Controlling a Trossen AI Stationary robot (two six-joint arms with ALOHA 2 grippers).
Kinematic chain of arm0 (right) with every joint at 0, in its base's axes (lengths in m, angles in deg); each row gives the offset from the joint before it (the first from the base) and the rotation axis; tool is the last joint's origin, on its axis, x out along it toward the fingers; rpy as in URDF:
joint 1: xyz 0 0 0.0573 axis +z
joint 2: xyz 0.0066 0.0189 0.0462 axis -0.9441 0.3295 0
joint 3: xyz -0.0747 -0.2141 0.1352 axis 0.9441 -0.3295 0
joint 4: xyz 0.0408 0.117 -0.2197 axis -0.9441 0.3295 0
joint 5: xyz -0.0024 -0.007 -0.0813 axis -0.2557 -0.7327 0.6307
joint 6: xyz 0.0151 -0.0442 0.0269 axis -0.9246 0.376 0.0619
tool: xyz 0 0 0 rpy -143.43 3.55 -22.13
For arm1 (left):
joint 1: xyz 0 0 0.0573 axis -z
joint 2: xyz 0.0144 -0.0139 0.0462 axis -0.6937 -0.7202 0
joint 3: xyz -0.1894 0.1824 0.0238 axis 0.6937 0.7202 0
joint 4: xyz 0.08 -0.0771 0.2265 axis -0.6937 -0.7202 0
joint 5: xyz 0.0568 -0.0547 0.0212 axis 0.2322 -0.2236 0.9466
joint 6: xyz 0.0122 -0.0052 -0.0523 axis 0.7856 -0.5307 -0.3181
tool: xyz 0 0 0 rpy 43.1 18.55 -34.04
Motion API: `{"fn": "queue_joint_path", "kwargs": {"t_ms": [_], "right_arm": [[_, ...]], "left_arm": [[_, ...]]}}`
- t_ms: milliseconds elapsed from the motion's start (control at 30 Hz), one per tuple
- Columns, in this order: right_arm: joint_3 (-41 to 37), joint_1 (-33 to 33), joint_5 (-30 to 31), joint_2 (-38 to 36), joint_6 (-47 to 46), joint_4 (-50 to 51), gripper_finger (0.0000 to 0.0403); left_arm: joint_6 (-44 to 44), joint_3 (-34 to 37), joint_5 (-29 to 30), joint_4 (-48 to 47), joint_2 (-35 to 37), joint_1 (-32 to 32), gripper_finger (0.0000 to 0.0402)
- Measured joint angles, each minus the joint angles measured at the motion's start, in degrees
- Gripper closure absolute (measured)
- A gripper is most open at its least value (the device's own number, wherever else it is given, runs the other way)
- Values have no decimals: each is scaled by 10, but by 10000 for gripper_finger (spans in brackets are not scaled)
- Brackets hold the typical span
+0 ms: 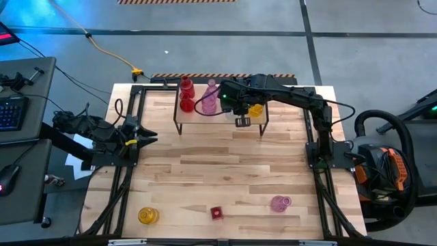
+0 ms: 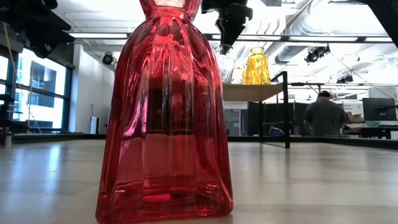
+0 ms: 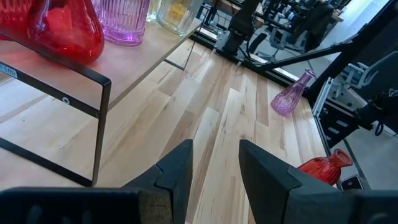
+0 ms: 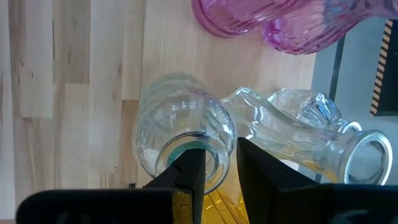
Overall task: Sort vases onto shelf
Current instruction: Put the transparent vase on the shelf aligned with the other transparent vases
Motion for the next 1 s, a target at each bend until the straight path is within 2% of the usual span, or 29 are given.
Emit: {"fn": "queue_joint_path", "kwargs": {"t_ms": [300,667,1000], "right_arm": [[1,-1,-19,0,-3,5,334],[1,-1,-15,-1,10,9,283],[1,-1,2,-2,13,8,279]], "left_arm": [[0,0,0,0,0,0,282],[0,0,0,0,0,0,282],[0,0,0,0,0,0,282]]}}
